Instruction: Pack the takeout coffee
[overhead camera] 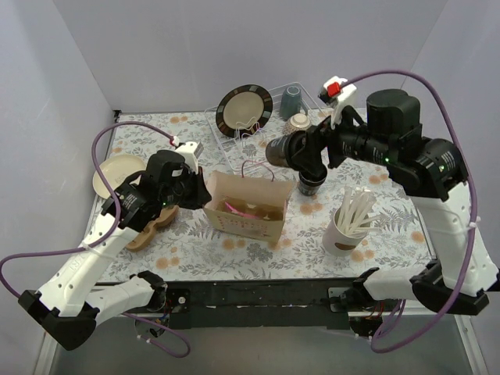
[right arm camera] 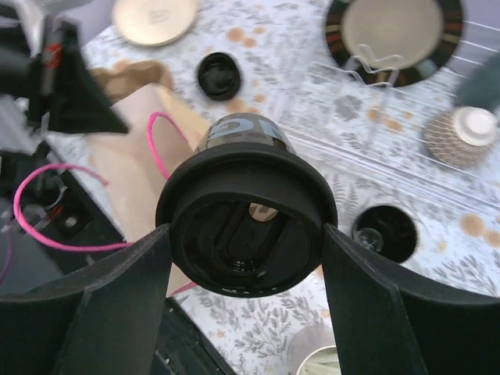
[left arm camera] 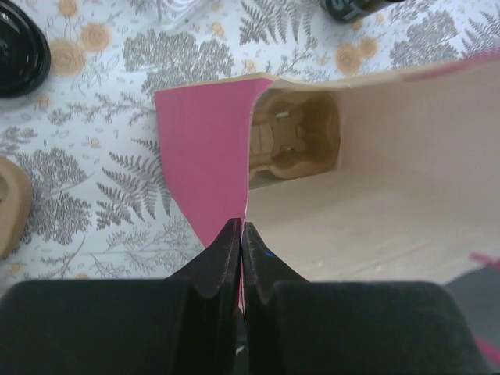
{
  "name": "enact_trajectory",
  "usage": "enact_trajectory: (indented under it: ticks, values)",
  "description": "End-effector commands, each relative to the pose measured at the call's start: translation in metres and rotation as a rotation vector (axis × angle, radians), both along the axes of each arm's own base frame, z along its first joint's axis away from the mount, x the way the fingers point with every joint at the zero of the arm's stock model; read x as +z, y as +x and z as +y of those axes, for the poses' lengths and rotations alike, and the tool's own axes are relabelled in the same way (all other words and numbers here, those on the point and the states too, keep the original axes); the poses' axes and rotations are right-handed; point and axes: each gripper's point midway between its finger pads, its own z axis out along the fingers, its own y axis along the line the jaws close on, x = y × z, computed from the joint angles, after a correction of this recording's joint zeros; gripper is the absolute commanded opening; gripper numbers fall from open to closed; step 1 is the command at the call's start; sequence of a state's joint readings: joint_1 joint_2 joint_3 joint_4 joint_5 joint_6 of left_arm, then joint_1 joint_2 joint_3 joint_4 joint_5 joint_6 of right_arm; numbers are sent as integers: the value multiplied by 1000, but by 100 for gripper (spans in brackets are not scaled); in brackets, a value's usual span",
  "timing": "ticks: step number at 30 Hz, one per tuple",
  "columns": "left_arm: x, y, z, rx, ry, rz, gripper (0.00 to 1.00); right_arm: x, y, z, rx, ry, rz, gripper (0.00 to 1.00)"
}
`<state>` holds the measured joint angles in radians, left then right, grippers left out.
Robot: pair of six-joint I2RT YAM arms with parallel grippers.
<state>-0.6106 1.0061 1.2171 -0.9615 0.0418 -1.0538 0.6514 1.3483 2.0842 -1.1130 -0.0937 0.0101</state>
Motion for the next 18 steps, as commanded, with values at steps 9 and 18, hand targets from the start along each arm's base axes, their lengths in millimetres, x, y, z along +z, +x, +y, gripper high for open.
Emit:
enact_trajectory:
  ticks: [9,18]
  values:
    - [27,18,-18,-48,-58,-94,0,41,-66,30,394,245,-231,53]
    - [14,19,-13,27,-39,-5,0,41,-59,45,453,252,-241,53]
